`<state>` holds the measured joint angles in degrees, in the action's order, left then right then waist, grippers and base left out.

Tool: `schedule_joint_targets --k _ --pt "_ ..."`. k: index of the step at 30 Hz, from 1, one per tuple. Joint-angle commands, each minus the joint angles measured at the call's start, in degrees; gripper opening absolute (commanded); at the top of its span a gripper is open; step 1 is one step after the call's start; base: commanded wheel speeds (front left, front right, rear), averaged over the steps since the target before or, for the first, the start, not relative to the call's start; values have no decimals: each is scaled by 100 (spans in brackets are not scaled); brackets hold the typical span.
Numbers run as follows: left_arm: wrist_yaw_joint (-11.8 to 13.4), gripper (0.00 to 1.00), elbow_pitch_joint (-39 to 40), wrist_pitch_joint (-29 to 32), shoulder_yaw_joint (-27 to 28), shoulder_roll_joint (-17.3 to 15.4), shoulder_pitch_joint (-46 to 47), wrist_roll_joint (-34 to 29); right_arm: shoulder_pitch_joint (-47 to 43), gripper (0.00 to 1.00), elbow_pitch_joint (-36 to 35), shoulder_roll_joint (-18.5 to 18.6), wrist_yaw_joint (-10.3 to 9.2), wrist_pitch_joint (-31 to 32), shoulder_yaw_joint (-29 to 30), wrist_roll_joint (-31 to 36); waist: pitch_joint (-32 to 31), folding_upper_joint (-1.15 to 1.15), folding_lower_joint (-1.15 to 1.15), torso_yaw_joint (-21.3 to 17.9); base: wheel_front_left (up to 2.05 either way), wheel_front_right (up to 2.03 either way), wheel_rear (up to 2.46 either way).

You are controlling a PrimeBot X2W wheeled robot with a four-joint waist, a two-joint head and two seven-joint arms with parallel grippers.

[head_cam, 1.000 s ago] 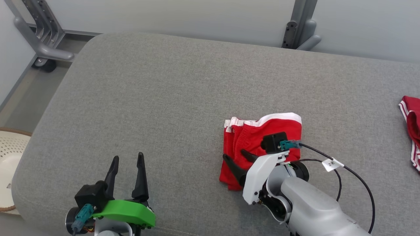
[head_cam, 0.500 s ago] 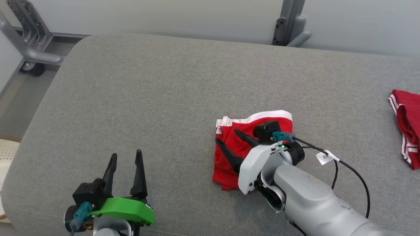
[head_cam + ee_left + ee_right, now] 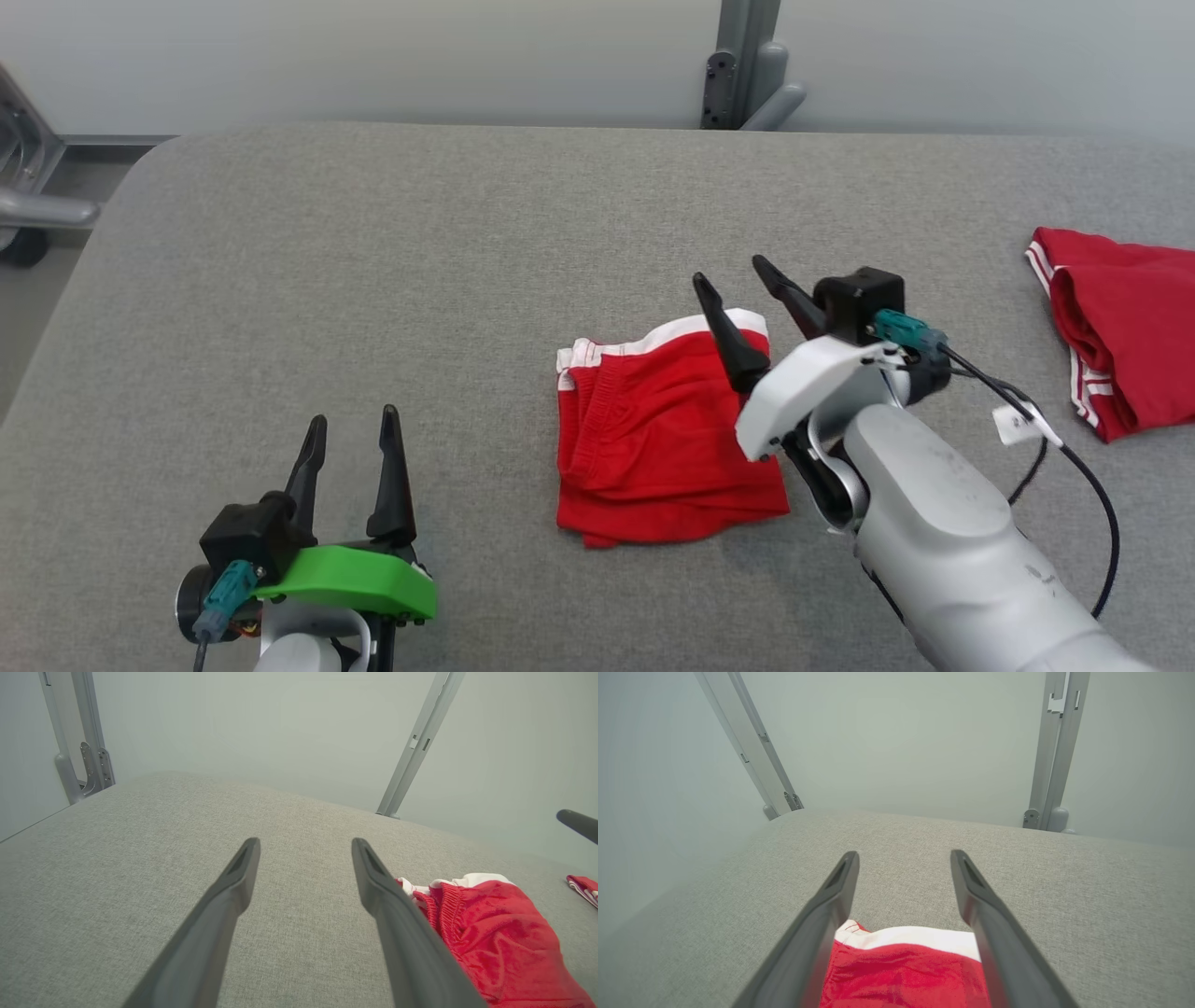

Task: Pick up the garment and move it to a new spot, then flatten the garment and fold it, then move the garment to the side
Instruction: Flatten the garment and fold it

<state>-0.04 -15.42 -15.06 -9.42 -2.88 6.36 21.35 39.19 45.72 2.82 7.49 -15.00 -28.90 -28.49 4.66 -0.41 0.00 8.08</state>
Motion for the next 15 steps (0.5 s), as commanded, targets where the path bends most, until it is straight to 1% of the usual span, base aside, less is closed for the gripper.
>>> schedule_joint_targets --k 1,4,7,11,15 --pt "14 100 16 -14 21 -5 78 -49 -253 100 -105 16 -1 -17 178 196 -26 41 0 -136 0 0 0" --pt "31 100 27 -14 36 -7 62 -104 -740 100 -679 16 -1 -18 894 740 -43 41 0 -246 0 0 0" --pt "32 100 34 -14 66 -15 4 -148 -1309 100 -1256 13 0 -19 1440 1095 -65 41 0 -339 0 0 0" --pt "50 100 76 -13 120 -22 -108 -177 -1975 100 -1923 15 0 -16 1932 1309 -118 41 0 -453 0 0 0" --pt "90 100 158 -9 165 -22 -245 -203 -2506 100 -2467 13 -1 -16 2218 1490 -163 41 0 -540 0 0 0"
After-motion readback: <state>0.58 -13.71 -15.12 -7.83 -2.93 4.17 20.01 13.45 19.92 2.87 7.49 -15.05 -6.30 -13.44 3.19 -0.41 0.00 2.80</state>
